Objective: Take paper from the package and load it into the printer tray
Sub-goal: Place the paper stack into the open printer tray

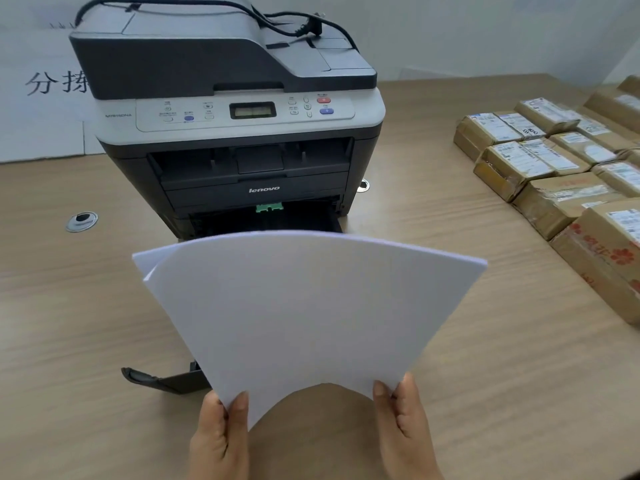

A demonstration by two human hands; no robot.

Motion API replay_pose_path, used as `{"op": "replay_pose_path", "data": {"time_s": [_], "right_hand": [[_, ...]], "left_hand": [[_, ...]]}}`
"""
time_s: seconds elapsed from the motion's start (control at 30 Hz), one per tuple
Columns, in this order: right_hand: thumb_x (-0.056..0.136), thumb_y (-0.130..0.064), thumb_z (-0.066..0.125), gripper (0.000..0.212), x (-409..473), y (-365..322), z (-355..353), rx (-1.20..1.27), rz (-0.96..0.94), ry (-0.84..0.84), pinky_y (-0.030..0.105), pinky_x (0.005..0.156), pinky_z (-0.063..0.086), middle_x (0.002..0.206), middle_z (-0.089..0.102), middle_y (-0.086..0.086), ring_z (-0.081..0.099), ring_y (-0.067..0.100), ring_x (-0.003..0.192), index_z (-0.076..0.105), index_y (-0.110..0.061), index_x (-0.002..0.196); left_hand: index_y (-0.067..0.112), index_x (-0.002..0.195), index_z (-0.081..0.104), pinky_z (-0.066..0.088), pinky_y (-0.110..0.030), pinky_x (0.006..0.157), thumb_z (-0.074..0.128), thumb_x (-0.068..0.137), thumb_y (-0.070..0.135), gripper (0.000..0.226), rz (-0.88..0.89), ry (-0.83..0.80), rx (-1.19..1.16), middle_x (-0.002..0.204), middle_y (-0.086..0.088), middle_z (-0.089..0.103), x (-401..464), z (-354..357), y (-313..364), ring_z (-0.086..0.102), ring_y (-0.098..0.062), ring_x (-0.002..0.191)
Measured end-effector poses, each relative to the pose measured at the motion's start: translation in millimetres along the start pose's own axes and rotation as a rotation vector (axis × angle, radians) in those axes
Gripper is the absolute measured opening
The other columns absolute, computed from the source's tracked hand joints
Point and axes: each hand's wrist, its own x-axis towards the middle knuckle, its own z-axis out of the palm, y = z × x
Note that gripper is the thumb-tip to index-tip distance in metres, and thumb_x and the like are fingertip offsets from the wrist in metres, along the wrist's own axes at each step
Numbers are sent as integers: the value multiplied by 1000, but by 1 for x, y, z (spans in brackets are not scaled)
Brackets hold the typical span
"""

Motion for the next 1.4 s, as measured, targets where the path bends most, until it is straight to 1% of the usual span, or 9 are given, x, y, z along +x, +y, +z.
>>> {"op": "replay_pose_path", "data": {"time_s": [0.2, 0.33, 0.4, 0.63, 0.77, 0.93, 1.13, 1.27, 1.4], "right_hand": [[95, -8, 49, 54, 0, -1, 0, -47, 18, 41, 3, 79, 46, 102, 70, -25, 64, -9, 94, 55, -62, 102], [92, -2, 52, 55, -1, -12, -3, -86, 9, 73, 3, 72, 47, 90, 73, -25, 66, -10, 83, 59, -55, 102], [91, -2, 53, 54, 2, -22, -6, -83, 7, 77, 11, 75, 51, 92, 74, -19, 68, -3, 84, 62, -55, 100], [92, 0, 53, 55, 20, -60, -7, -101, 45, 40, 19, 86, 52, 99, 74, -20, 69, 1, 95, 64, -53, 99], [93, 0, 48, 45, 35, -74, -4, -119, 78, 4, 13, 86, 48, 107, 74, -11, 65, 0, 98, 60, -40, 111], [91, 1, 43, 47, 51, -93, -3, -233, 128, -39, -1, 61, 44, 88, 72, -24, 62, -13, 80, 63, -30, 120], [91, -1, 36, 46, 71, -103, 2, -356, 133, -74, 5, 55, 41, 102, 68, -9, 56, 8, 77, 60, -21, 125], [85, 8, 32, 48, 78, -111, 2, -365, 136, -123, 6, 44, 35, 74, 62, -10, 48, -1, 49, 69, -17, 101], [82, 12, 30, 53, 77, -109, 0, -323, 172, -127, 5, 44, 36, 71, 68, -7, 52, 4, 53, 71, -21, 89]], "left_hand": [[66, 77, 49, 37, 6, 63, 57, 89, 13, 55, -34, 13, 75, 79, 44, 60, 0, 4, 2, 56, 22, 70], [28, 100, 66, 39, 8, 64, 58, 87, 15, 21, 53, 87, 110, 87, 42, 61, -3, 3, 5, 58, 20, 75], [16, 105, 68, 41, 6, 63, 57, 86, 19, 22, 74, 81, 122, 90, 39, 60, -3, 0, 9, 59, 17, 77], [19, 101, 71, 39, 5, 68, 64, 87, 16, 17, -14, 68, 139, 88, 41, 59, 9, -7, 40, 57, 22, 77], [15, 115, 67, 42, -3, 70, 59, 89, 8, 28, -54, 38, 105, 83, 11, 71, 20, -11, 59, 61, 0, 77], [17, 132, 54, 46, -33, 96, 52, 92, 11, 40, -167, -30, 83, 117, -7, 70, 35, -14, 75, 62, -22, 101], [16, 134, 50, 47, -42, 101, 47, 95, 11, 39, -296, -66, 125, 121, -9, 67, 59, -10, 83, 61, -29, 108], [13, 135, 51, 46, -44, 103, 46, 95, 11, 40, -321, -84, 163, 127, -9, 65, 64, -8, 82, 60, -30, 113], [13, 134, 53, 45, -43, 105, 48, 95, 9, 40, -337, -71, 184, 126, -9, 65, 61, -8, 81, 60, -31, 113]]}}
